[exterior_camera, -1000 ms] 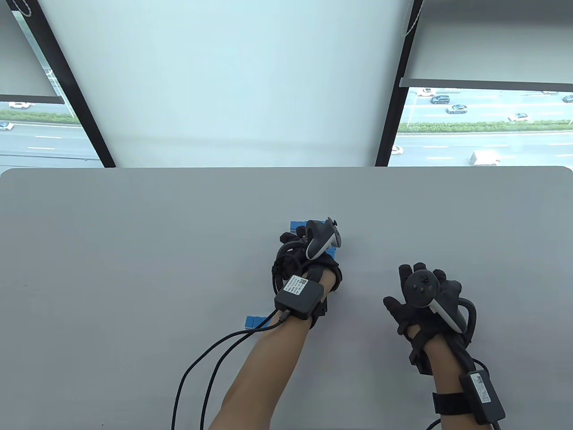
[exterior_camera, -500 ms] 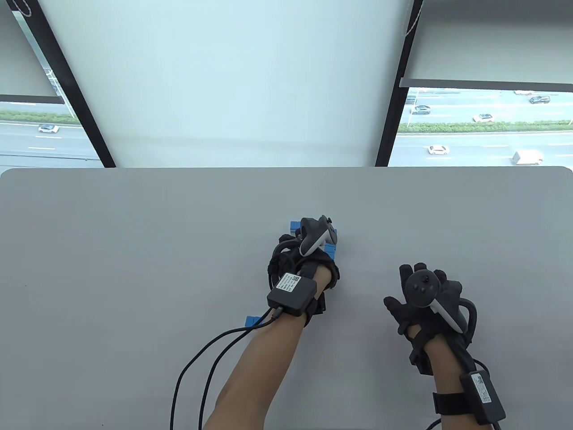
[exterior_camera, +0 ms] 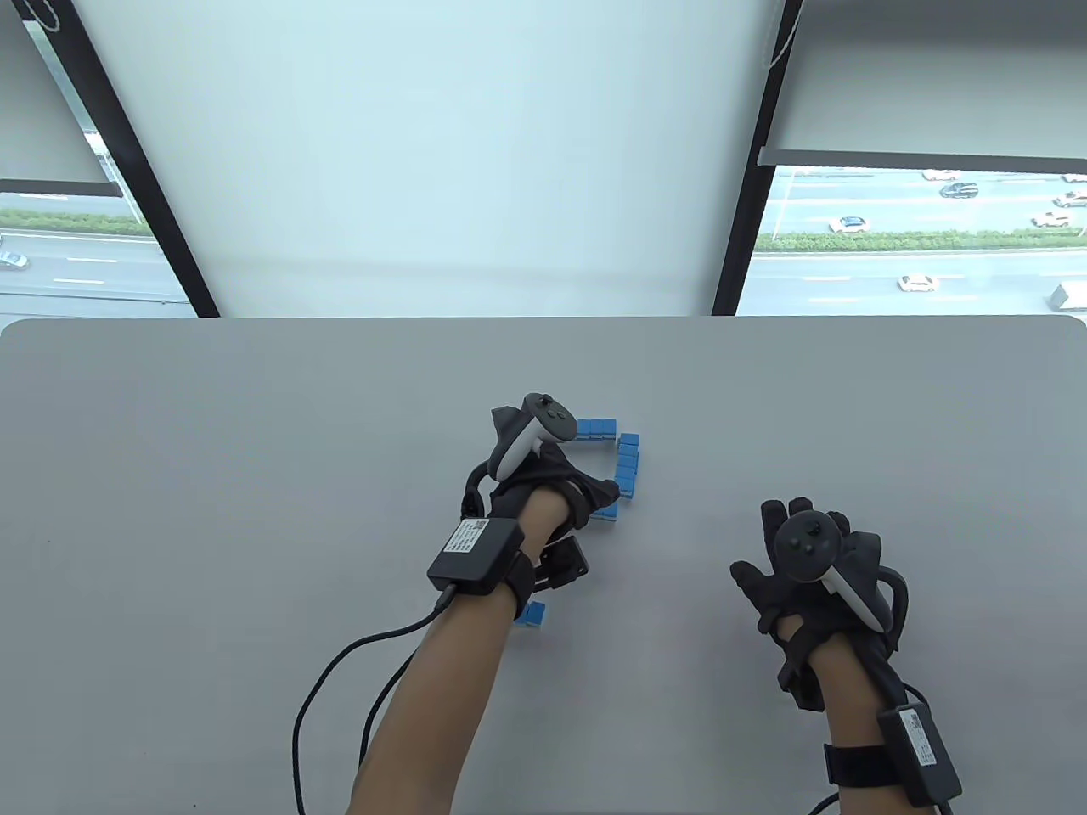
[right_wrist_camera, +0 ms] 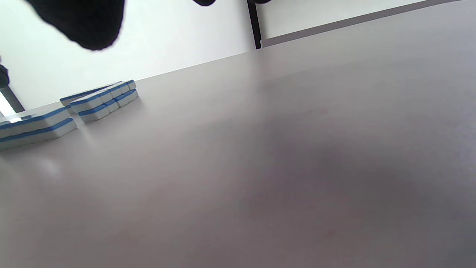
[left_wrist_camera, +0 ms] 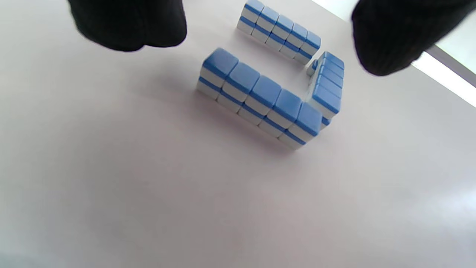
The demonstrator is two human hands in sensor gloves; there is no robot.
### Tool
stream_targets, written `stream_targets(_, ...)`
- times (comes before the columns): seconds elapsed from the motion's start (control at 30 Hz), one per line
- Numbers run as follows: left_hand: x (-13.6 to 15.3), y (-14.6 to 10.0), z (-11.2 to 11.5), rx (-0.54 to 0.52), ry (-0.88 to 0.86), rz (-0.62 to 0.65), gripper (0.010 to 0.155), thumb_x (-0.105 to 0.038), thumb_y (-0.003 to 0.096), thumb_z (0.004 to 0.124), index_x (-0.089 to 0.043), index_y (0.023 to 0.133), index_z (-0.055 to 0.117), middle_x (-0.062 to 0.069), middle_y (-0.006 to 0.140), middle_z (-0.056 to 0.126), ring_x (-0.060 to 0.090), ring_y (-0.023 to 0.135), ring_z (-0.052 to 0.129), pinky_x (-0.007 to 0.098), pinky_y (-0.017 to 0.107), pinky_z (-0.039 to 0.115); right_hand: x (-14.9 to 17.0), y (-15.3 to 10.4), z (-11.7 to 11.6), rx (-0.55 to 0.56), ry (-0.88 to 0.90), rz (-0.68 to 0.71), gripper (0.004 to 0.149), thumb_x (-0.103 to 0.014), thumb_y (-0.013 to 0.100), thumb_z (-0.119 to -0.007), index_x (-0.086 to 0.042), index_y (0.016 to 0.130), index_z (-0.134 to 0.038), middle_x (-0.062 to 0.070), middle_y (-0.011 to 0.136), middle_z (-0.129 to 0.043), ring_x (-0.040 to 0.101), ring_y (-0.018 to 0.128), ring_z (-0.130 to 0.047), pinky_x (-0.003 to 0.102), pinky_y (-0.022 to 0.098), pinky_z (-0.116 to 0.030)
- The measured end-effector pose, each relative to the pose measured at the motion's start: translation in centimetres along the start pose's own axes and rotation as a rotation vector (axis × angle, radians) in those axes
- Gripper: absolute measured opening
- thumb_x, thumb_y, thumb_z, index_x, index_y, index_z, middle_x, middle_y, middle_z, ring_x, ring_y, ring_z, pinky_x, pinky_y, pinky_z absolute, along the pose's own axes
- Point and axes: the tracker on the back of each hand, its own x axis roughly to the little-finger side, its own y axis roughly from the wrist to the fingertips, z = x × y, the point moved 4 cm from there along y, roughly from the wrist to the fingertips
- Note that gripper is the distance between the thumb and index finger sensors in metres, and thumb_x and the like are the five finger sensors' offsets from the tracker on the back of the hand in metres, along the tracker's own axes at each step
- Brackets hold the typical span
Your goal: Build mahjong tile wall
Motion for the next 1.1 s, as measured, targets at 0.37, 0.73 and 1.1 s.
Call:
stream_targets(0.37, 5.7, -6.9, 1.1, -0.061, 0.095, -0.013, 0.087, -0.068, 0.0429, 0.072, -0.021, 0.111, 0.043, 0.014, 0.114, 0.052, 0.048, 0.096, 0.066, 0.064, 0.064, 0.065, -0.1, 0.0, -0.1, -0.007, 0.019, 0.012, 0.084, -0.064, 0.039, -0.070, -0.033, 0.105, -0.029, 0.002, 0.114, -0.022, 0.049, 0.101, -0.021, 0.067, 0.065, -0.014)
stream_targets(0.73, 11.9, -8.3, 3.8, -0.075, 0.004, -0.093, 0.089, -0.068, 0.0432, 0.071, -0.020, 0.111, 0.038, 0.015, 0.115, 0.046, 0.050, 0.096, 0.065, 0.066, 0.065, 0.065, -0.8, 0.0, -0.4, -0.023, 0.029, 0.037, 0.083, -0.064, 0.040, -0.070, -0.032, 0.105, -0.029, 0.002, 0.114, -0.021, 0.049, 0.101, -0.021, 0.067, 0.065, -0.014)
stream_targets(1.1, 11.0, -8.5, 4.7, -0.087, 0.023, -0.082, 0.095, -0.067, 0.0435, 0.073, -0.017, 0.110, 0.027, 0.019, 0.114, 0.035, 0.050, 0.095, 0.066, 0.065, 0.063, 0.066, -0.8, 0.1, -0.4, -0.023, 0.042, 0.036, 0.083, -0.064, 0.040, -0.070, -0.032, 0.105, -0.029, 0.002, 0.114, -0.021, 0.049, 0.101, -0.021, 0.067, 0.065, -0.014)
